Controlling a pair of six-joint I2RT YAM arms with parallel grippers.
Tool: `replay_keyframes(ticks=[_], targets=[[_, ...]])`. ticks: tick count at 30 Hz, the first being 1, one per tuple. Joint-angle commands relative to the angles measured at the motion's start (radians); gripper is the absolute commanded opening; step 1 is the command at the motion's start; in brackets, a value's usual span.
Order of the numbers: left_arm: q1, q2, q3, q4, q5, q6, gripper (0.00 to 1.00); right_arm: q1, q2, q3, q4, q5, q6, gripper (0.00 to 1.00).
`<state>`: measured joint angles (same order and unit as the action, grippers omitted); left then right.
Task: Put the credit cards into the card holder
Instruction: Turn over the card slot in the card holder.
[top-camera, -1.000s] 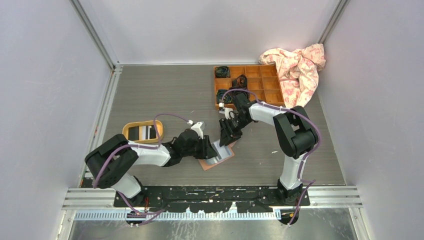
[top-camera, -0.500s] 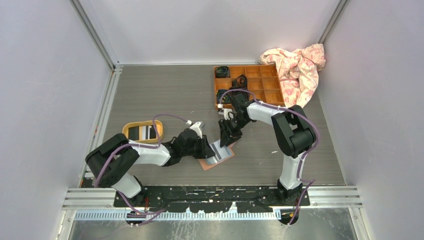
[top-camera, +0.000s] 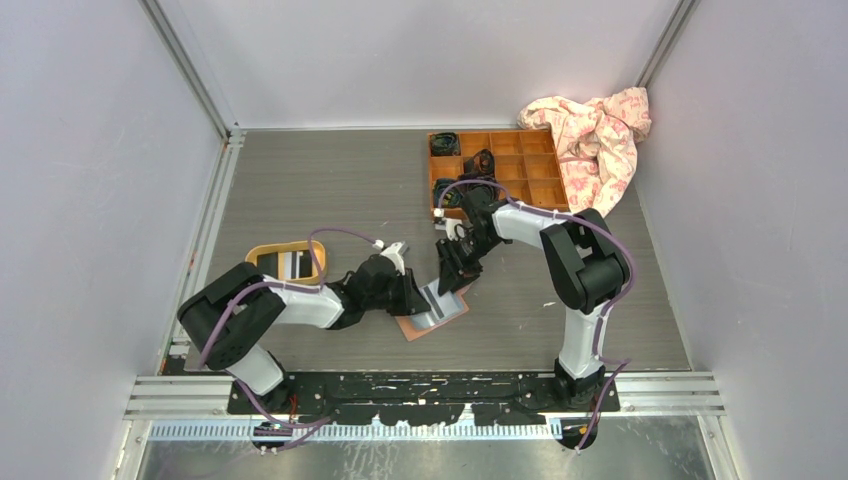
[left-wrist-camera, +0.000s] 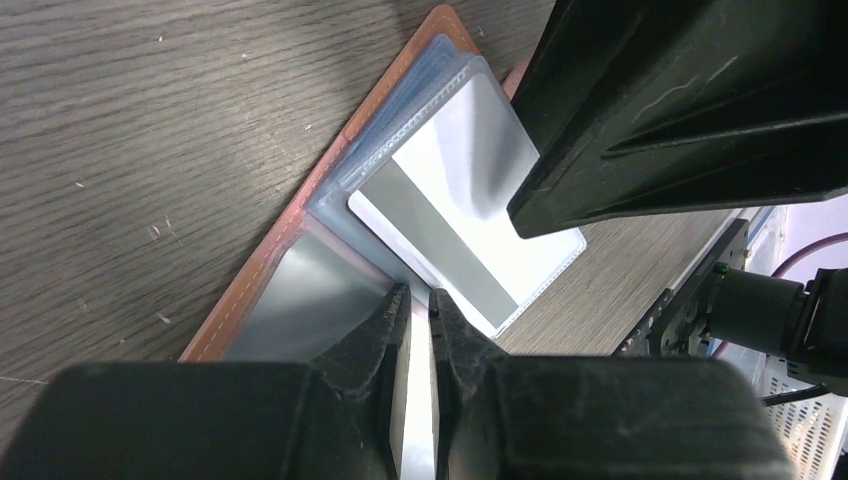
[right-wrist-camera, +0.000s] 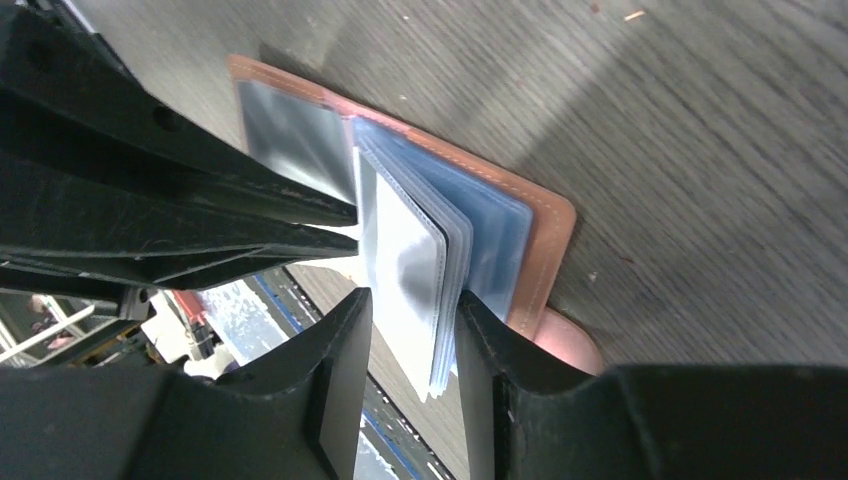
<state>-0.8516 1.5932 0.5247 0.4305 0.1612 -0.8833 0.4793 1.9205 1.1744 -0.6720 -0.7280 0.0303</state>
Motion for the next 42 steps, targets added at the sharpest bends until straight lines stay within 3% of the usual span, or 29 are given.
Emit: replay_keyframes(ticks=[1,8,15,29,42], targets=[[0.013,0.032,0.026,0.001,-0.006,0.016,0.14,0.009,-0.017,0.013,-0.004,-0.187,0.005,0.4],[0.032,0.044,0.044,0.004,0.012,0.028,0.14,-0.001,-0.028,0.011,0.003,-0.256,0.006,0.39],[0.058,0.031,0.051,0.009,0.045,0.03,0.22,-0.006,-0.029,0.008,0.012,-0.286,0.012,0.4],[0.077,-0.082,-0.055,0.016,0.048,-0.03,0.31,0.002,-0.024,-0.018,0.067,-0.33,0.06,0.42],[0.1,-0.156,-0.12,-0.034,0.012,-0.099,0.31,0.069,-0.01,-0.023,0.078,-0.341,0.048,0.42]])
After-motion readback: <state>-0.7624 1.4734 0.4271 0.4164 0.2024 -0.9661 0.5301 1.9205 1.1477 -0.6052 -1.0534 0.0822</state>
